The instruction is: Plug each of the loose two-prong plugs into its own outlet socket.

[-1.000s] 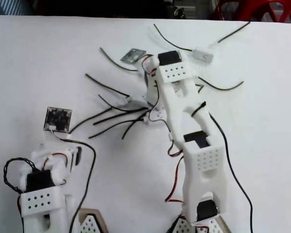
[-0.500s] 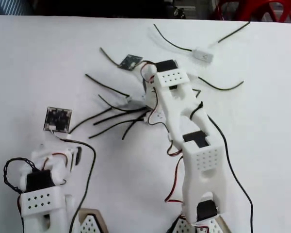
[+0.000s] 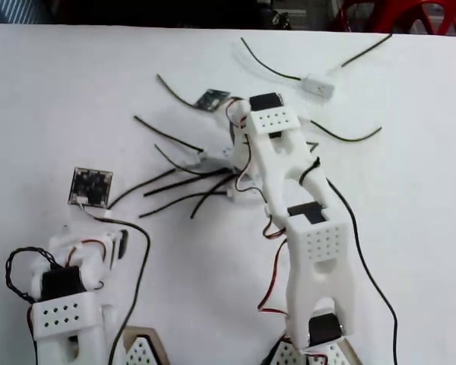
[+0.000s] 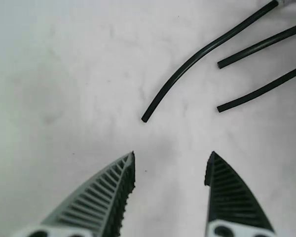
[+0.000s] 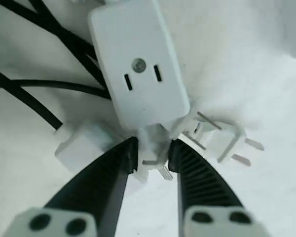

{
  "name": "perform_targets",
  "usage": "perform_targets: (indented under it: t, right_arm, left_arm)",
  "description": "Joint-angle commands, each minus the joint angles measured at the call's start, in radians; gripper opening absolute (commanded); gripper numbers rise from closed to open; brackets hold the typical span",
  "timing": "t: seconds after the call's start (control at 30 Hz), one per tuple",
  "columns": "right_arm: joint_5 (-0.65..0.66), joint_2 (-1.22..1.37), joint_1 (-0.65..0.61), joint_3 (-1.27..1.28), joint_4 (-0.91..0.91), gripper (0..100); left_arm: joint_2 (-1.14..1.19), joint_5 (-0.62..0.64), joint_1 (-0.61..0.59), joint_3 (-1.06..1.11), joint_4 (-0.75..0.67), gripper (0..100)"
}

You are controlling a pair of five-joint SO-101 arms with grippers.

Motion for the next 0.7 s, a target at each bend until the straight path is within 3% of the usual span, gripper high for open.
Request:
perform_targets:
  t: [0.0, 0.47, 0.67]
  right_arm:
    - [0.009, 0.002, 0.002, -0.002, 0.041, 8.7]
    - [0.002, 0.07, -0.042, -0.06, 0.054, 6.3]
    - [-0.051, 0.053, -0.058, -0.167, 0.231, 20.0]
  left_arm:
    - [-0.016, -0.008, -0.007, -0.023, -0.021, 23]
    - [-0.016, -0.008, -0.007, -0.021, -0.02, 23]
    - [-0.016, -0.008, -0.007, -0.021, -0.02, 23]
